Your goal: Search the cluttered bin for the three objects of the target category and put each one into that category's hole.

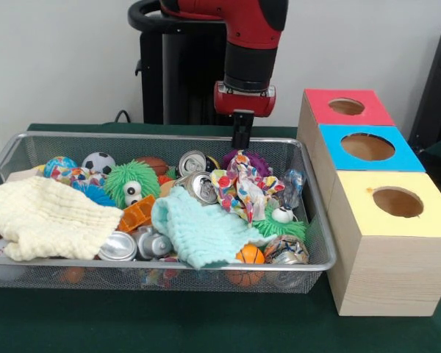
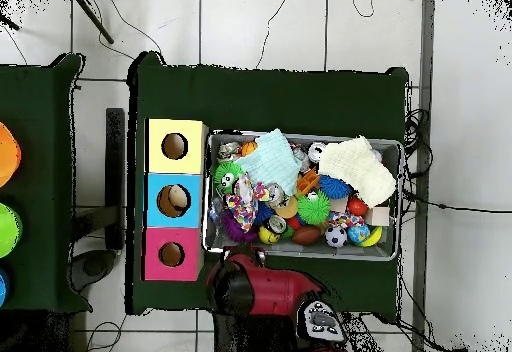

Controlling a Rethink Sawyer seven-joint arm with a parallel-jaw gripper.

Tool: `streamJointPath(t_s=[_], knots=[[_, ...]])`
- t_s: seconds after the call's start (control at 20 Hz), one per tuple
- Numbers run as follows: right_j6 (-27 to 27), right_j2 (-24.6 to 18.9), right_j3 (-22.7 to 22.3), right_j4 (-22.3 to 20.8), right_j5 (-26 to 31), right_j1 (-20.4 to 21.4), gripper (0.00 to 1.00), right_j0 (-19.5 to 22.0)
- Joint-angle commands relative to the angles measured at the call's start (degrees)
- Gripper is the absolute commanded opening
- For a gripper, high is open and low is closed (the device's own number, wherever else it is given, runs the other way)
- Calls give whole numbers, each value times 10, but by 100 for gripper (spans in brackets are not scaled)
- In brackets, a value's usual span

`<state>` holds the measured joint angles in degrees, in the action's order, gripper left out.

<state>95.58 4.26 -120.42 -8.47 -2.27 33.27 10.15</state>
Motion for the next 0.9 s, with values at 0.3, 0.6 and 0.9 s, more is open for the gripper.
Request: streamJointPath(t_s=[0.3,0.6,0.9], knots=[[83,-16,-22,-14,5,-10,0,-24],[80,-23,-19,-15,7,-8,0,-23],[75,-16,-32,-18,22,16,0,-36]])
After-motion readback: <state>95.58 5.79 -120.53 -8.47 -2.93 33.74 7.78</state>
